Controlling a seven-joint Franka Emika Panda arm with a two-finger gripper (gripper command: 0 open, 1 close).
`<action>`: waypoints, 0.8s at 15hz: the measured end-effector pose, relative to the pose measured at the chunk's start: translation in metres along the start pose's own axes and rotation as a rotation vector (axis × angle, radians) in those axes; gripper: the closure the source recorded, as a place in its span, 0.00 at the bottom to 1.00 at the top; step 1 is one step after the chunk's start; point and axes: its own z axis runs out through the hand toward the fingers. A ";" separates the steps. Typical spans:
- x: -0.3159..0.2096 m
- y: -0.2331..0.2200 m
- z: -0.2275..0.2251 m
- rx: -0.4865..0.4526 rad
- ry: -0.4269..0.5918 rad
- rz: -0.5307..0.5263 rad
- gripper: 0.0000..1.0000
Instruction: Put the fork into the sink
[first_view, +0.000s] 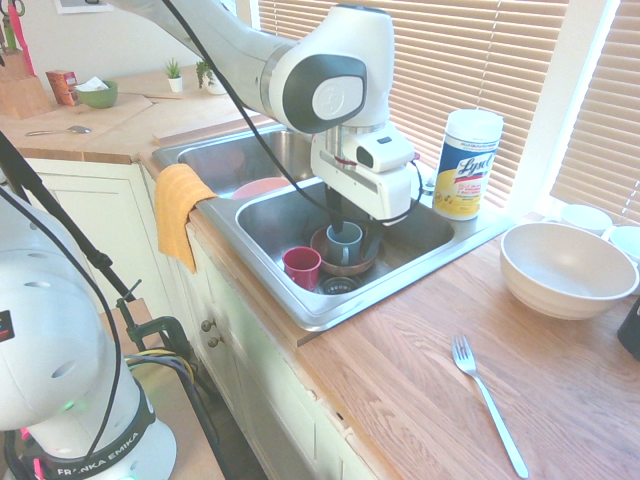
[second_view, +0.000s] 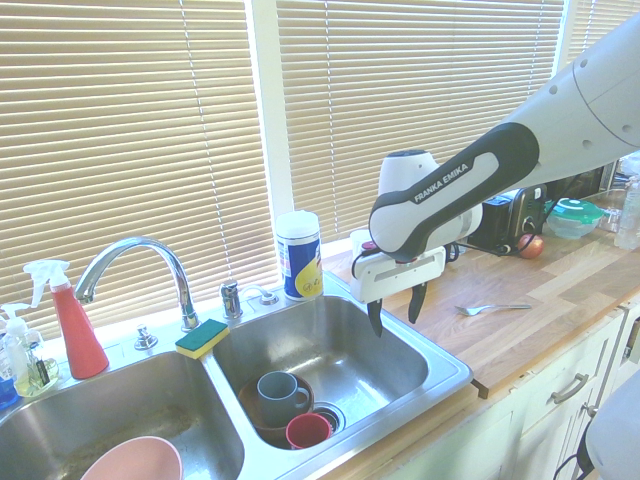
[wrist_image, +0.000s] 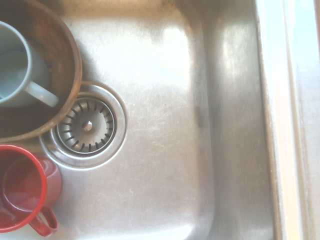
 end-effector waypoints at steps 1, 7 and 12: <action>0.000 0.000 0.000 -0.001 -0.001 0.000 0.00; 0.038 0.023 -0.029 -0.011 -0.054 -0.316 0.00; 0.105 0.116 -0.030 -0.054 -0.112 -0.608 0.00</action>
